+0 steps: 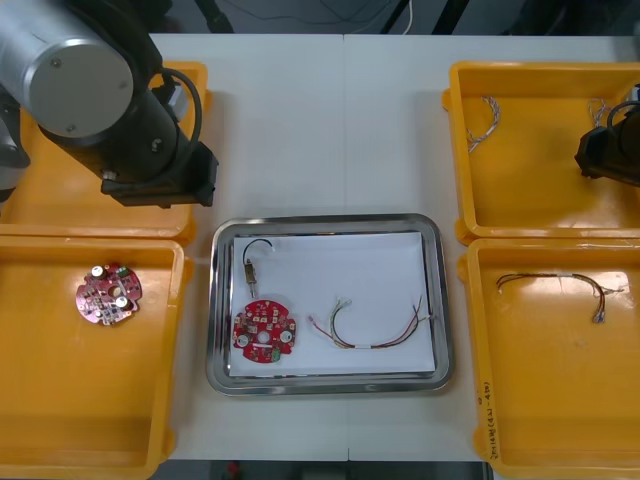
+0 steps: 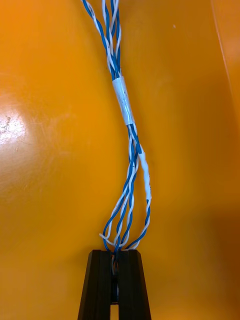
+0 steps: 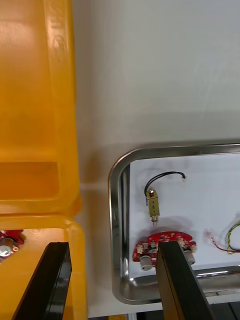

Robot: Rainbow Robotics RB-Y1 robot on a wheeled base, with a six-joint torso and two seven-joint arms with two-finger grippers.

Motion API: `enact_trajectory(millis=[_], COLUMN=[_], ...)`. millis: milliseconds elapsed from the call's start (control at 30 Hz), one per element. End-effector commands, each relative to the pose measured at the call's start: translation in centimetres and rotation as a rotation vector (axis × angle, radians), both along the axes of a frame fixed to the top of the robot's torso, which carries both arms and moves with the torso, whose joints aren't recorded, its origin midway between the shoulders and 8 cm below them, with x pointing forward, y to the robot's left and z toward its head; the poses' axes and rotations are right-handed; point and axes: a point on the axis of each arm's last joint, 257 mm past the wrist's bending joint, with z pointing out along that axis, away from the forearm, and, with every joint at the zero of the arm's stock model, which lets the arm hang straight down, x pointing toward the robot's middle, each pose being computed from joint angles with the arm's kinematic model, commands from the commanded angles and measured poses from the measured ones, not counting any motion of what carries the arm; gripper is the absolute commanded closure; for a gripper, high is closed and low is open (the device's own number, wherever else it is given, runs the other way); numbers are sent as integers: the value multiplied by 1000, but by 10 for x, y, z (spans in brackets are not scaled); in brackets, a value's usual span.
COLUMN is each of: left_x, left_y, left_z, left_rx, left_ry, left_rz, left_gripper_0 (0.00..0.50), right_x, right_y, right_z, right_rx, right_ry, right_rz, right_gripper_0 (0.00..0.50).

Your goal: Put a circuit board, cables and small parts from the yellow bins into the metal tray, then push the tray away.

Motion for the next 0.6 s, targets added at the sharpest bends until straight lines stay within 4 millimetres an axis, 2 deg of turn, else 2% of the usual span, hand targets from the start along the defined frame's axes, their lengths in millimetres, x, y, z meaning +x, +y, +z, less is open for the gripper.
enact_trajectory(millis=[33,167,400,600], left_x=[11,16,29,36], left_y=[37,67,126,162], left_z=[34,36,40,40], left_rx=[36,39,69,111], left_ry=[-79,-72,-74,-67], left_rz=[11,38,113,144], left_gripper_0=[0,0,0,0], right_x=[5,2,-6,-13], right_y=[3,3,3,12], right_z=[9,18,47,61], right_rx=[9,6,-24,-3], right_ry=[-28,-19,11,30], right_rz=[23,34,63,73], right_gripper_0=[500,500,500,500])
